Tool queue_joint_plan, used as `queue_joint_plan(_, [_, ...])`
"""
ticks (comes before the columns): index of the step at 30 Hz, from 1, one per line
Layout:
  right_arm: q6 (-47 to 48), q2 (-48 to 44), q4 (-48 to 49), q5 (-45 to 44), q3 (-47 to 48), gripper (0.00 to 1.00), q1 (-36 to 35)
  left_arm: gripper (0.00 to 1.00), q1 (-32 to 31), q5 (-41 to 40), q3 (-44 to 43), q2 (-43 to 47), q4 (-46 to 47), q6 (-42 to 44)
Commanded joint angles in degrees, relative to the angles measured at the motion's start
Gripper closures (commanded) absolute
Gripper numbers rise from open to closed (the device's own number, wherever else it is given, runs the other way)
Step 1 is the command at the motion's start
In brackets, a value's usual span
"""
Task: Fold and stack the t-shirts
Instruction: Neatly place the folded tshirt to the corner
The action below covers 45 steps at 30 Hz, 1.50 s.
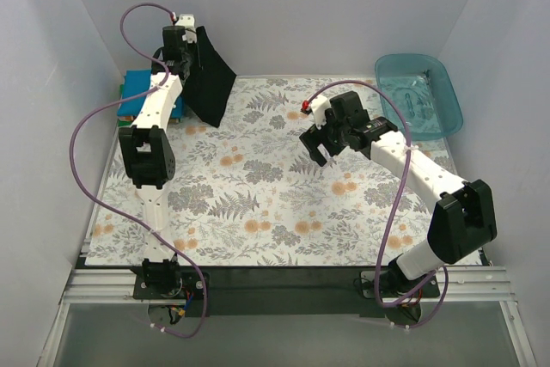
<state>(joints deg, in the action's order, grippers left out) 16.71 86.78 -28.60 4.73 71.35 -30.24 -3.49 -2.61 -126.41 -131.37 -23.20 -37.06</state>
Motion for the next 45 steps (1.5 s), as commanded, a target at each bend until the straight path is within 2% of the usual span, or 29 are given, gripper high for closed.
queue_joint_plan(1, [0.0, -0.5, 0.6, 1.2, -0.2, 0.02, 0.2, 1.00, -0.1, -0.8, -2.9, 5.1, 0.2, 3.7])
queue_joint_plan(9, [-0.3, -0.7, 0.6, 1.0, -0.8, 0.02, 0.3, 1.00, -0.1, -0.6, -0.6, 9.7, -0.2, 6.2])
queue_joint_plan(31, [-0.8, -0.2, 0.6, 0.5, -2.4, 0.02, 0.4, 1.00, 0.0, 1.5, -4.1, 15.6, -1.8, 5.9])
queue_joint_plan(45, [-1.0, 0.7, 0.7, 0.1, -1.8, 0.02, 0.6, 1.00, 2.4, 1.2, -3.1, 15.9, -1.6, 5.0])
